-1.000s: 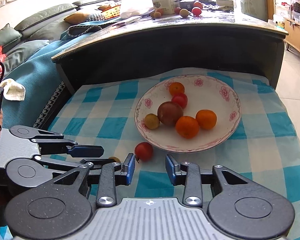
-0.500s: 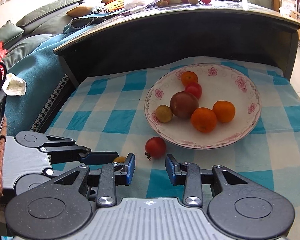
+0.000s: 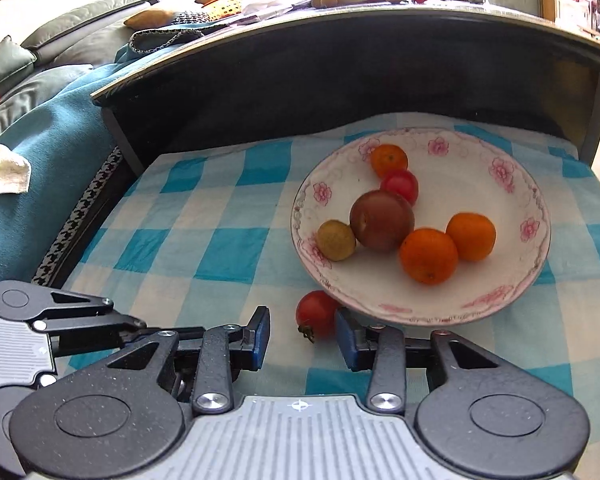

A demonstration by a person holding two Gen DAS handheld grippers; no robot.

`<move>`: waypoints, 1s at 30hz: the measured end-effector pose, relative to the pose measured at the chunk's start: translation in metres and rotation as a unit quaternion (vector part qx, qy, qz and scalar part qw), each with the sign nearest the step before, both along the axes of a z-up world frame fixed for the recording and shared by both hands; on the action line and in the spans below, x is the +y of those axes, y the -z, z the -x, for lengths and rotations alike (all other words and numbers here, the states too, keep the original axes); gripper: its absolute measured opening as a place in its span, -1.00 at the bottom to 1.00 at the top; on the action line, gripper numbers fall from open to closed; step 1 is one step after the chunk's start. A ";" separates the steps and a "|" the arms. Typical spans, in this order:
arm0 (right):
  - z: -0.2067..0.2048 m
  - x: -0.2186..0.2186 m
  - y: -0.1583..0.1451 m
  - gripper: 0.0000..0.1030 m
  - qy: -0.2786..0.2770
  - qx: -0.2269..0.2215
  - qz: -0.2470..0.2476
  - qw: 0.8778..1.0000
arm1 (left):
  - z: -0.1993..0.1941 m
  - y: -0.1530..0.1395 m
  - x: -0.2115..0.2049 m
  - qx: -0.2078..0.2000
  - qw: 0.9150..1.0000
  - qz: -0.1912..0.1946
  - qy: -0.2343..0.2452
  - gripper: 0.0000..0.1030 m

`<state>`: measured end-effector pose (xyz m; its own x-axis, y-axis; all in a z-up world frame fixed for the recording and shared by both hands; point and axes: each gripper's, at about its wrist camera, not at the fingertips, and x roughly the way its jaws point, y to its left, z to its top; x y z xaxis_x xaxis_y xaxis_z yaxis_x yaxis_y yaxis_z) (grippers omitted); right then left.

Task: Organize fruits
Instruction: 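Close the left tool on the brown fruit while the right tool closes on the red tomato, then lift both held fruits and carry them toward the bowl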

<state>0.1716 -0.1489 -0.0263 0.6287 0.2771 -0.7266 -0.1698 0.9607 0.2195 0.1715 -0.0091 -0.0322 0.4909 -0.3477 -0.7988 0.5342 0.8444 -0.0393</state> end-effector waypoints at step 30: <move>0.076 -0.026 -0.010 -0.60 0.003 0.040 0.051 0.998 | 0.031 -0.012 -0.010 0.013 0.999 0.016 0.039 -0.33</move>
